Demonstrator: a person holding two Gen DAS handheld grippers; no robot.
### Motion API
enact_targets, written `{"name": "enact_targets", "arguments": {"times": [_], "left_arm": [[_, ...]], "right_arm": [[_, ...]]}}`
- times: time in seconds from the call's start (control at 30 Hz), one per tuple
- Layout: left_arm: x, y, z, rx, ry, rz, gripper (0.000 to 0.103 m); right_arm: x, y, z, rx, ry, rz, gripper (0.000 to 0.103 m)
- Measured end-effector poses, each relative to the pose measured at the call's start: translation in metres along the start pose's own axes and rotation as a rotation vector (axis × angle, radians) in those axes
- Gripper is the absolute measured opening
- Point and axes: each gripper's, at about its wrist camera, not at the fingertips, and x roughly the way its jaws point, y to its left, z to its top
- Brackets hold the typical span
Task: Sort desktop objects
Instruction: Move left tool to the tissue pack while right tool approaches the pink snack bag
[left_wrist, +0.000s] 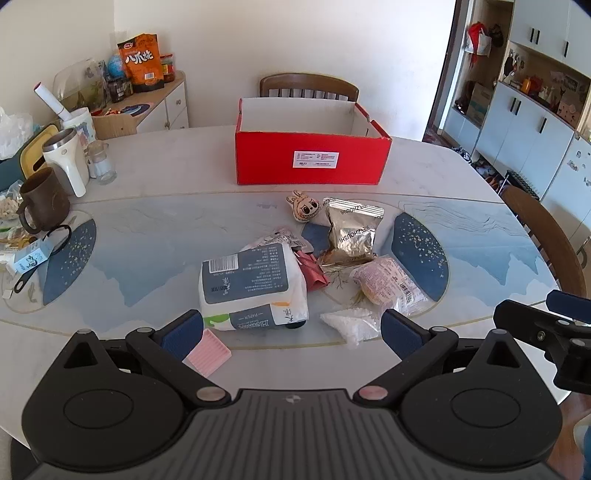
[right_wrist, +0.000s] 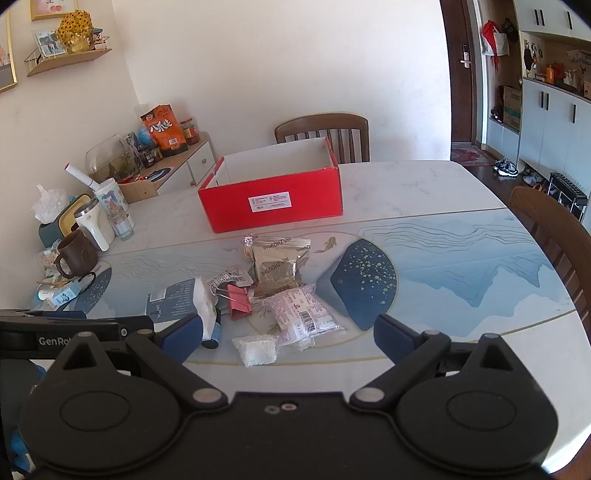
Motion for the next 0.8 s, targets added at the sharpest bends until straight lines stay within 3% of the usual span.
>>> {"name": "enact_targets", "arguments": {"times": [0.8], "left_arm": [[0.0020, -0.0074, 0.0032, 0.001, -0.017, -0.010, 0.103]], "right_arm": [[0.0036, -0.0008, 0.0021, -0.019, -0.004, 0.021, 0.099]]}}
